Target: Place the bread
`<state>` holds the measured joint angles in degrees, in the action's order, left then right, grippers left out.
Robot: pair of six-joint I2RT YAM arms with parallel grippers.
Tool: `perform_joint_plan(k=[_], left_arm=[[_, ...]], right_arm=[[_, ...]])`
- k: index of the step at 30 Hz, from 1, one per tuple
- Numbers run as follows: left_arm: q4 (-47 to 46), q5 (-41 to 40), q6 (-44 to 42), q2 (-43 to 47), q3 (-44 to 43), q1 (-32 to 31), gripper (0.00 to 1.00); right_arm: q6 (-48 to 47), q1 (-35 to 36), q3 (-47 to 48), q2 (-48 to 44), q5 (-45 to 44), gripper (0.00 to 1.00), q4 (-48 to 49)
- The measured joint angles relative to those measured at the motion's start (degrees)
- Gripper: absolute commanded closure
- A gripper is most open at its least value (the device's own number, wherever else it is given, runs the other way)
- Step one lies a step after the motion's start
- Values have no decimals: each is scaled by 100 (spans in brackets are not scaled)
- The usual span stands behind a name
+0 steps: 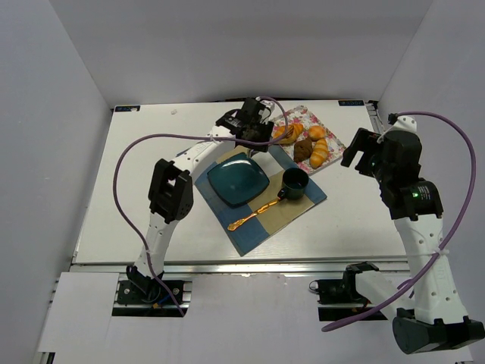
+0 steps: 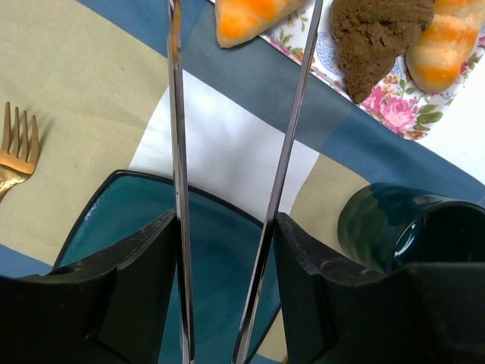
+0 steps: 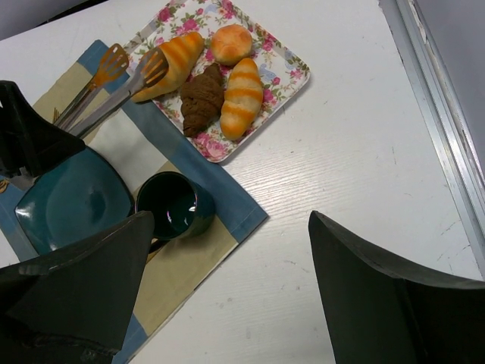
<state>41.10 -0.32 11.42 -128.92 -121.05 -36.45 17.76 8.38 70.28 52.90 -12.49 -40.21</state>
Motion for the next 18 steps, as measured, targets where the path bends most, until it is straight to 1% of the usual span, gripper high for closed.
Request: perform_joint_plan(k=[3,4,7,8,10,11,14,17,18], left_arm=[[-44,-72,0,0,11,-2,41],[-72,-70,2,0,17,-2,46],[-111,-42,13,0,48,-13,53],[-111,-28,9,0,61,-13,59],[-111,-11,20,0,74,-13,66],[-114,0,22,0,81,-13,73],[-109,28,42,0,83,-13,78],[-55,-4,66,0,11,-13,81],[-9,-37,68,0,-55,-13,83]], right_arm=[[-4,0,-11,0,0,11,-2],[-4,0,-26,0,0,11,0],[-7,0,-66,0,0,11,-17],[-7,0,-70,0,0,11,-26],[-7,0,-70,0,2,11,-26],[-7,0,-70,0,0,11,-26],[-15,0,-70,0,2,11,-26],[-17,0,-70,0,15,11,-26],[-17,0,-70,0,22,11,-26]])
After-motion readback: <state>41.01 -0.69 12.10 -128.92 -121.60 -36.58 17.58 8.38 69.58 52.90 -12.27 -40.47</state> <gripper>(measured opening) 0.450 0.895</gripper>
